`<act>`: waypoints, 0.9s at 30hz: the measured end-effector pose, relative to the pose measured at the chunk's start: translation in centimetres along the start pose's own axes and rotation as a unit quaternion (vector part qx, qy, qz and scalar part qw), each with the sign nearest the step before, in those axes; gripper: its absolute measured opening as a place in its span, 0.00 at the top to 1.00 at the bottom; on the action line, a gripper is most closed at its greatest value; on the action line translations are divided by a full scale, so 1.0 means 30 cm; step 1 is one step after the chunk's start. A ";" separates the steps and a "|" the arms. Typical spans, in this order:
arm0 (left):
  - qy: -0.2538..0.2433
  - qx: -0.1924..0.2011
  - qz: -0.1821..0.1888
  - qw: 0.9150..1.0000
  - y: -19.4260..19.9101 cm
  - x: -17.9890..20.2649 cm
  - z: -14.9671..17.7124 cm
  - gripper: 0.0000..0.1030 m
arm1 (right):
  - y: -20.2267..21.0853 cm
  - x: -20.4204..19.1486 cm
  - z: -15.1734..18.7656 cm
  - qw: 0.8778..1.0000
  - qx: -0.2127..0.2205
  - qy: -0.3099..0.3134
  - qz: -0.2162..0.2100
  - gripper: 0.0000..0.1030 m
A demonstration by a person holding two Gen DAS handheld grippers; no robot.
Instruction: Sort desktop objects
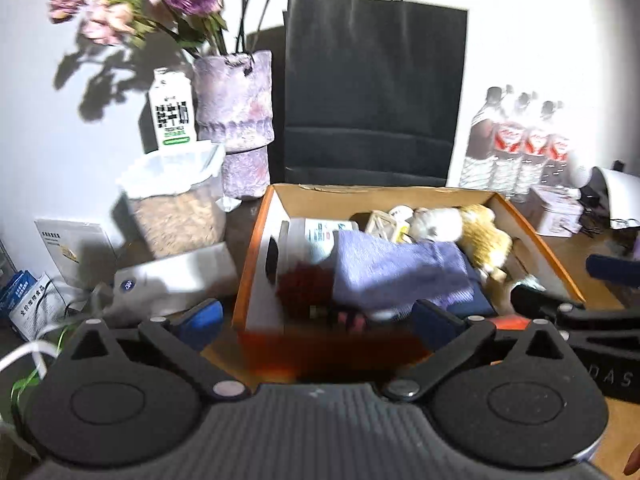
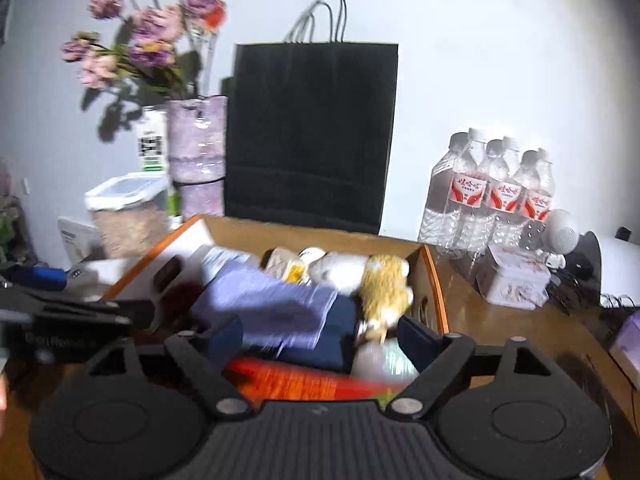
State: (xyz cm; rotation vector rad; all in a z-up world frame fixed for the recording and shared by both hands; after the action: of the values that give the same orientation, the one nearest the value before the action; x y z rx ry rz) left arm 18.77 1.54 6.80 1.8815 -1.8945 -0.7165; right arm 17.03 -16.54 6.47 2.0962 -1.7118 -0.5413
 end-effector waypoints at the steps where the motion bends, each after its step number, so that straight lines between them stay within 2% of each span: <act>1: 0.004 0.003 0.006 1.000 0.033 0.000 0.027 0.00 | 0.036 -0.003 0.027 1.000 0.003 -0.001 -0.002 0.16; 3: 0.011 0.009 0.021 1.000 0.094 -0.003 0.091 0.00 | 0.108 -0.008 0.093 1.000 0.004 -0.005 -0.006 0.15; 6: 0.027 0.014 0.014 0.999 0.180 -0.007 0.204 0.00 | 0.201 -0.013 0.209 1.000 -0.003 -0.017 -0.017 0.15; 13: 0.002 0.018 0.024 1.000 0.376 0.034 0.461 0.00 | 0.343 -0.007 0.451 0.999 -0.032 -0.039 -0.009 0.14; 16: -0.012 0.015 0.014 1.000 0.441 0.039 0.543 0.00 | 0.409 0.002 0.529 0.998 -0.038 -0.043 -0.011 0.14; 20: 0.025 -0.005 0.032 0.999 0.513 0.023 0.627 0.00 | 0.505 -0.013 0.601 0.997 -0.058 -0.043 -0.030 0.14; 25: 0.064 -0.056 0.047 0.995 0.575 -0.003 0.681 0.00 | 0.620 -0.041 0.650 0.996 -0.076 -0.029 -0.047 0.14; 27: 0.058 -0.041 0.041 0.997 0.595 0.002 0.681 0.00 | 0.632 -0.048 0.657 0.996 -0.073 -0.021 -0.041 0.13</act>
State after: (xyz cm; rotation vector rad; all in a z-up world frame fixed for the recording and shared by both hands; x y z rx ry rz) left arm -7.71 2.95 1.04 1.7465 -1.8297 -0.6349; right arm -9.29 -19.61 -0.46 2.0723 -1.5627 -0.7166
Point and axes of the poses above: each gripper's, at about its wrist camera, not at the fingertips, and y roughly against the way its jaws point, x to its right, z to its underside, the point moved 6 cm from there along -y, roughly the way its jaws point, and after that the axes turned 6 degrees about -y, right-handed, at the moved point
